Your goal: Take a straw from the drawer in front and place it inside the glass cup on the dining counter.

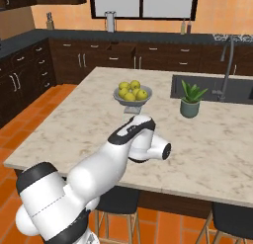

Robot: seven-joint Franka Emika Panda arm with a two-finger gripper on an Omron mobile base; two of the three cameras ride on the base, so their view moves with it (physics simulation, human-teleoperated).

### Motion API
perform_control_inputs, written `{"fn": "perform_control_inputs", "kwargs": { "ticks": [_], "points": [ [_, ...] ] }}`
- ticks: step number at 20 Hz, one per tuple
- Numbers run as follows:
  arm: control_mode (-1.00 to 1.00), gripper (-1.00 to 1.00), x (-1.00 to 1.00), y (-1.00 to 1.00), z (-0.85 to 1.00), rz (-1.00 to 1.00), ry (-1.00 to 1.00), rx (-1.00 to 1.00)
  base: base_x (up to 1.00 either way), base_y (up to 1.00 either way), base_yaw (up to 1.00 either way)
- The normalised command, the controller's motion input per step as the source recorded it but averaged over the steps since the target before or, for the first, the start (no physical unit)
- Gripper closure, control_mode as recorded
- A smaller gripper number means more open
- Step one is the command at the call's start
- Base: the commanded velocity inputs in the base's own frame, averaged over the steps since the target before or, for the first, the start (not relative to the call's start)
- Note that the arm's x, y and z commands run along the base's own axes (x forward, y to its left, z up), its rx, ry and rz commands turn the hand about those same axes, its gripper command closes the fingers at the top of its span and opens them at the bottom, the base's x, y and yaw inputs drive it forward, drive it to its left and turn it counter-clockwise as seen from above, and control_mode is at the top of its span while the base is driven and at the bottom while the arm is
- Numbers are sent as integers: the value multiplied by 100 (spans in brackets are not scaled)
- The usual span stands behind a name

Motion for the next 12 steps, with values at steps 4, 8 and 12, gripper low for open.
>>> {"fn": "perform_control_inputs", "kwargs": {
  "ticks": [4, 8, 12],
  "points": [
    [-100, 100, 0, 8, 0, 0, -1, 0, 0, 0, 0],
    [-100, 100, 5, 7, 1, 0, 0, 0, 0, 0, 0],
    [-100, 100, 0, 7, 15, 0, 0, 0, 0, 0, 0]
  ]
}}
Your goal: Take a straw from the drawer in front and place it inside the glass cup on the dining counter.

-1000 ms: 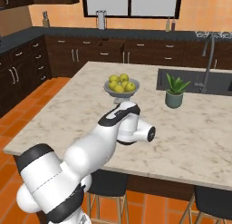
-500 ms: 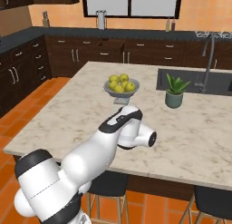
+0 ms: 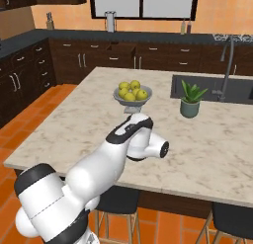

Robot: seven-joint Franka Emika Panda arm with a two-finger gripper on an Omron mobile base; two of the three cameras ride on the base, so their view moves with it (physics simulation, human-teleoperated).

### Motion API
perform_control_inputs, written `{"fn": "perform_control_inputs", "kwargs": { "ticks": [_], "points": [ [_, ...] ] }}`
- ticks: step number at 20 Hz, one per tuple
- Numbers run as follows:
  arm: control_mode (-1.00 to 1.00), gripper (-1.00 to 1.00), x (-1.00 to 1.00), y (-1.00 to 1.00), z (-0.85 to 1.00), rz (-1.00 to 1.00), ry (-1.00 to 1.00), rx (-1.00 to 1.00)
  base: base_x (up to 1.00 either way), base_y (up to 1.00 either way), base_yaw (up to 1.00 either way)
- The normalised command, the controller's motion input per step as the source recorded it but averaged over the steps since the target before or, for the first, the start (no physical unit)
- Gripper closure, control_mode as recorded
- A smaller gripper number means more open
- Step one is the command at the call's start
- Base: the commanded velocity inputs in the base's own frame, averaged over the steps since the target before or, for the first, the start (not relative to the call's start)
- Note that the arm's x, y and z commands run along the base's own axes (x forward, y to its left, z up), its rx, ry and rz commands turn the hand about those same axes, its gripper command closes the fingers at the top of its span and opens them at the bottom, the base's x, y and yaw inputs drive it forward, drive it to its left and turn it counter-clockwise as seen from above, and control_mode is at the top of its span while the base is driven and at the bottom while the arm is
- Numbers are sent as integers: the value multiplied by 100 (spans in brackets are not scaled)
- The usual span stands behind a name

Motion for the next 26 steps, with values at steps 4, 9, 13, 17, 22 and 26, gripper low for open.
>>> {"fn": "perform_control_inputs", "kwargs": {
  "ticks": [4, 9, 13, 17, 22, 26],
  "points": [
    [-100, 100, 0, 2, 17, -1, 0, 0, 0, 0, 0],
    [-100, 100, 10, 0, 0, 0, 0, 0, 0, 0, 0],
    [-100, 100, 21, 0, -16, 0, 0, 0, 0, 0, 0],
    [-100, 100, 29, 0, -28, 0, 2, 0, 0, 0, 0],
    [-100, 100, 10, 0, -29, 0, 0, 0, 0, 0, 0],
    [-100, 100, -1, -2, -24, 0, 0, 0, 0, 0, 0]
  ]
}}
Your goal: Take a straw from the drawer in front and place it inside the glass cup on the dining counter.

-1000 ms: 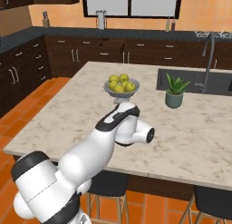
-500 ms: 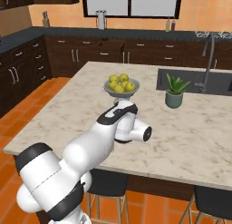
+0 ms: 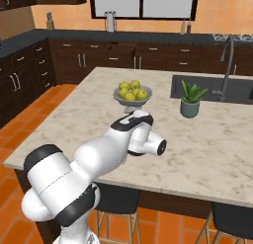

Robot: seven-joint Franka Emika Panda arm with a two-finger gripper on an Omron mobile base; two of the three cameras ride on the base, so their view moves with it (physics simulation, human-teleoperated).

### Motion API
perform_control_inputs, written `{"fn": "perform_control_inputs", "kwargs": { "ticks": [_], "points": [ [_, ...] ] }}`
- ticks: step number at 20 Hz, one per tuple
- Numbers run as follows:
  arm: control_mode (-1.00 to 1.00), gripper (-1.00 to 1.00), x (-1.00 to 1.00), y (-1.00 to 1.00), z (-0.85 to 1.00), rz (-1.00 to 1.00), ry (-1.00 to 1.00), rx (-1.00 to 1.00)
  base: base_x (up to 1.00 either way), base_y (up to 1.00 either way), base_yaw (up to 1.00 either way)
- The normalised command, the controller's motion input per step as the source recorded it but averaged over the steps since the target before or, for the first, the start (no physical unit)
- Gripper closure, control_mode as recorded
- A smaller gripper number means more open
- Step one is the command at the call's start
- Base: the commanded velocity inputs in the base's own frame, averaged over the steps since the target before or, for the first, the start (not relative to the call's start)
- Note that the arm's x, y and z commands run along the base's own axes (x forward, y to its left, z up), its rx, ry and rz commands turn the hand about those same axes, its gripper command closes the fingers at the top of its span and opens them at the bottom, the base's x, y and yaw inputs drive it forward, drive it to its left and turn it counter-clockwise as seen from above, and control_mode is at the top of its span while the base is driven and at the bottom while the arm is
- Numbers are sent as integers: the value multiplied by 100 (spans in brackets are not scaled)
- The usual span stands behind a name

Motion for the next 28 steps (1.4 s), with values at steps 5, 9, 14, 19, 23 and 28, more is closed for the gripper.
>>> {"fn": "perform_control_inputs", "kwargs": {
  "ticks": [5, 9, 14, 19, 23, 28],
  "points": [
    [-100, 100, -41, 3, 1, 0, -2, 0, 0, 0, 0],
    [-100, 100, -47, 12, 14, 0, -1, 2, 0, 0, 0],
    [-100, 100, -3, 1, 3, -2, 0, 2, 0, 0, 0],
    [-100, 100, 4, 0, 0, -4, 2, 0, 0, 0, 0],
    [-100, 100, 0, 0, -7, -3, 0, 0, 0, 0, 0],
    [-100, 100, 0, 0, -30, -1, 0, 0, 0, 0, 0]
  ]
}}
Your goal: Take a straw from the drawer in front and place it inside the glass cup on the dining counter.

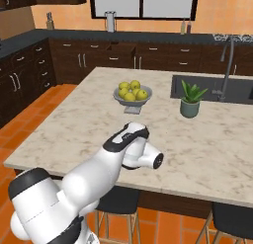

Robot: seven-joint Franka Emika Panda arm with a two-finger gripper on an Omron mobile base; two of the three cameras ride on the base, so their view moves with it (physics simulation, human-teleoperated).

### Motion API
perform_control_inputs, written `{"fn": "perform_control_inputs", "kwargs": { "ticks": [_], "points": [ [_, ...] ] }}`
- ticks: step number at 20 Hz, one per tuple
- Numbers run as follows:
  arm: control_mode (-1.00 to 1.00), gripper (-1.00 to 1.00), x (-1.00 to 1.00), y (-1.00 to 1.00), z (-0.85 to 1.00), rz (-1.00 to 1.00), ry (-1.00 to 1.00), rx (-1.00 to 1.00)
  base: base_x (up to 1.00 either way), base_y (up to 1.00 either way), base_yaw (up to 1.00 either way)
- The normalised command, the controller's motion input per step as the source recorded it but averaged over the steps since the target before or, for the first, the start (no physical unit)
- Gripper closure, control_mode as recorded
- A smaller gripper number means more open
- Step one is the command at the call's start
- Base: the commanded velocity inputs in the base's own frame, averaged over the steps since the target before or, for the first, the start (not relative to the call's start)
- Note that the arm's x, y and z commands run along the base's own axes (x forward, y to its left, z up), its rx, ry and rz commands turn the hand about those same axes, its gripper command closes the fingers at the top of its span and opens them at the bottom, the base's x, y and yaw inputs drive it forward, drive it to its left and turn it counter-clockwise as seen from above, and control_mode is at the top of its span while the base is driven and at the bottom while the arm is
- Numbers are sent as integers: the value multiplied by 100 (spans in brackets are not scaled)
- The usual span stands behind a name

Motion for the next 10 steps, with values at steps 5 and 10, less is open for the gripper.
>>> {"fn": "perform_control_inputs", "kwargs": {
  "ticks": [5, 10],
  "points": [
    [-100, 100, 0, 0, -36, 0, 0, 0, 0, 0, 0],
    [-100, 100, -15, 0, -11, -1, 0, 0, 0, 0, 0]
  ]
}}
